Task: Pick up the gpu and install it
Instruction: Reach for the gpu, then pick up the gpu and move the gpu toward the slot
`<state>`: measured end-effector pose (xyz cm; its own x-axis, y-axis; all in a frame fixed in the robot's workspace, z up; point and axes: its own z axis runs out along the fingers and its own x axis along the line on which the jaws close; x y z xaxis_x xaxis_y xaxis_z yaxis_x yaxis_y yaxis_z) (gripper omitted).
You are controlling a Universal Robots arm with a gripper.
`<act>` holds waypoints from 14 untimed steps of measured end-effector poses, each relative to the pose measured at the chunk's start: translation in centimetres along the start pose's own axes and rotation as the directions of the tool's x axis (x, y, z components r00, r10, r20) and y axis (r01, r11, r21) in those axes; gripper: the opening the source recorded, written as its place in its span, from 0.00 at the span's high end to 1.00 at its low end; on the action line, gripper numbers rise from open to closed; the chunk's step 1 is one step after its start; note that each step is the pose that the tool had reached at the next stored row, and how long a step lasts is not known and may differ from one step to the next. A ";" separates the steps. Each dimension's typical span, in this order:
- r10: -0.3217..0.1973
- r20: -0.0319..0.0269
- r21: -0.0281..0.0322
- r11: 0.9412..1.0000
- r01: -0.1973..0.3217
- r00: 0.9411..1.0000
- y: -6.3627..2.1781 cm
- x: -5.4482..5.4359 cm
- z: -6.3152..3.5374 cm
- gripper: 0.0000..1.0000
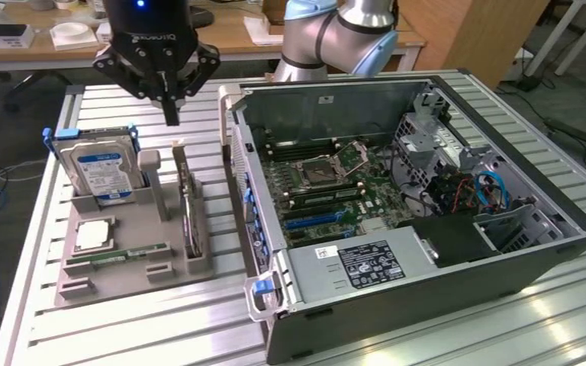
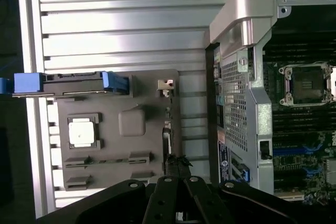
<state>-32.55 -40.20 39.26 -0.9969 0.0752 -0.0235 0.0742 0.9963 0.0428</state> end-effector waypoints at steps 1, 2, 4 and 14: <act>0.000 0.000 0.000 1.000 0.000 1.000 -0.02 0.2 0.00 0.90; 0.000 0.000 0.000 1.000 0.000 1.000 -0.04 0.5 -0.01 0.90; 0.000 0.000 0.000 1.000 0.000 1.000 -0.07 0.8 -0.02 0.90; 0.000 0.000 0.000 1.000 0.000 1.000 -0.09 1.0 -0.02 0.90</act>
<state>-33.56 -40.21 39.25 -0.9969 0.0752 -0.0235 0.0742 0.9963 0.0428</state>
